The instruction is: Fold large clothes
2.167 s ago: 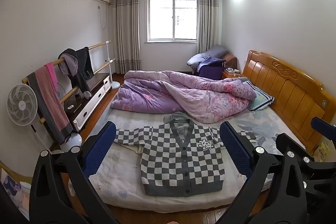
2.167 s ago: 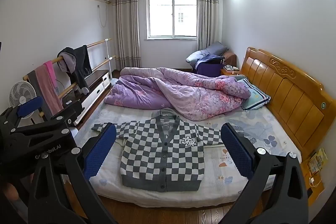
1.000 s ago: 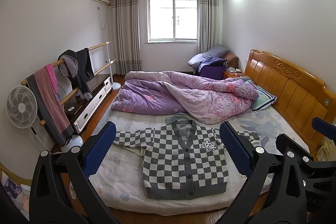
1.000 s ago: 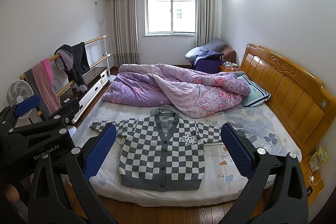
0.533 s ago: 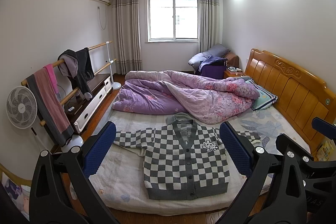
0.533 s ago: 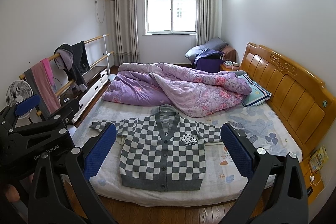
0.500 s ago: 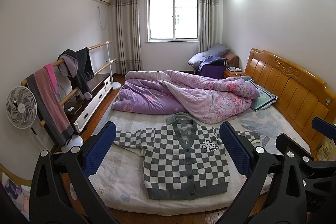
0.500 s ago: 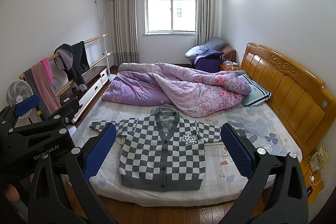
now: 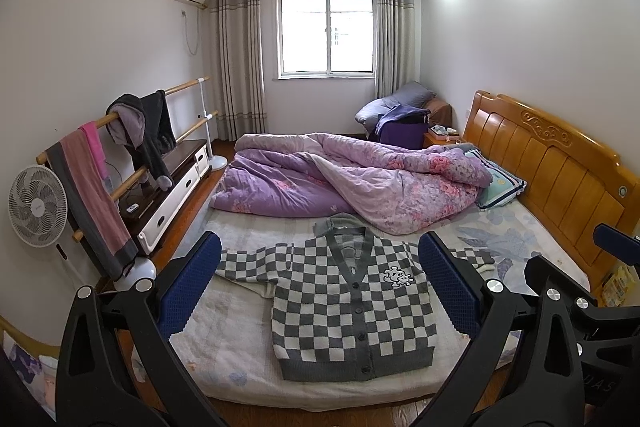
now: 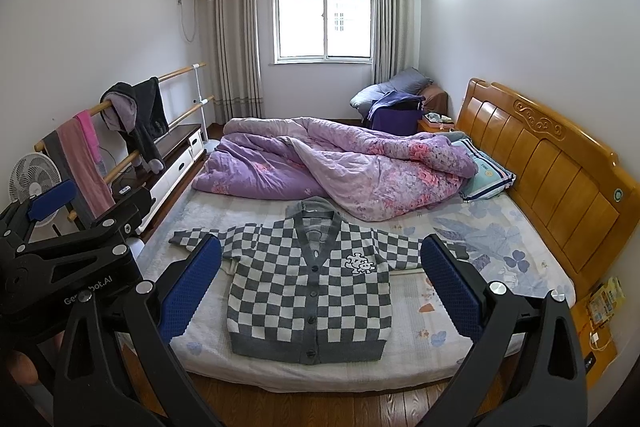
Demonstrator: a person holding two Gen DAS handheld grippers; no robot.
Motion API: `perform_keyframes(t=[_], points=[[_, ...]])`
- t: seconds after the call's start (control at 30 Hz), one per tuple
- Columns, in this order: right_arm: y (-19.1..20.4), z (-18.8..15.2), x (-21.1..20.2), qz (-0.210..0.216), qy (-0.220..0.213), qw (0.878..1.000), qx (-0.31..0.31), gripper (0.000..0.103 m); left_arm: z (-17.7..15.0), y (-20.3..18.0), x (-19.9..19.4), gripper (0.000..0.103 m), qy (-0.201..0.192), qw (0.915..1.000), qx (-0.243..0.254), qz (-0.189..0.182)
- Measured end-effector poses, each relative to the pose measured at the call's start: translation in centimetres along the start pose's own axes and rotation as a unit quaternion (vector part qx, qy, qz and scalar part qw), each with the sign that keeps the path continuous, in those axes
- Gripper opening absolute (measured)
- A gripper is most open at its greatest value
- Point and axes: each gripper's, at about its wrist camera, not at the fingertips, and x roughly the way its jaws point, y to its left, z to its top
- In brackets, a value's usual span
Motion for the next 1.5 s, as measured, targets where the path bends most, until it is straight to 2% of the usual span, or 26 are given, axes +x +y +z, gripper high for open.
perform_keyframes(t=[0.87,1.27,1.5], points=[[1.7,-0.2,-1.3,-0.018,0.01,1.0,0.012,0.096,-1.3,0.6,0.5,0.098,0.004,0.9997,0.005,-0.022],[4.5,-0.1,-0.9,-0.03,0.02,0.999,0.018,0.096,-2.2,4.2,0.6,0.098,0.014,0.9992,0.009,-0.037],[6.5,-0.6,0.4,-0.039,0.036,0.998,0.016,0.096,-2.8,6.6,1.9,0.098,0.034,0.998,-0.002,-0.053]])
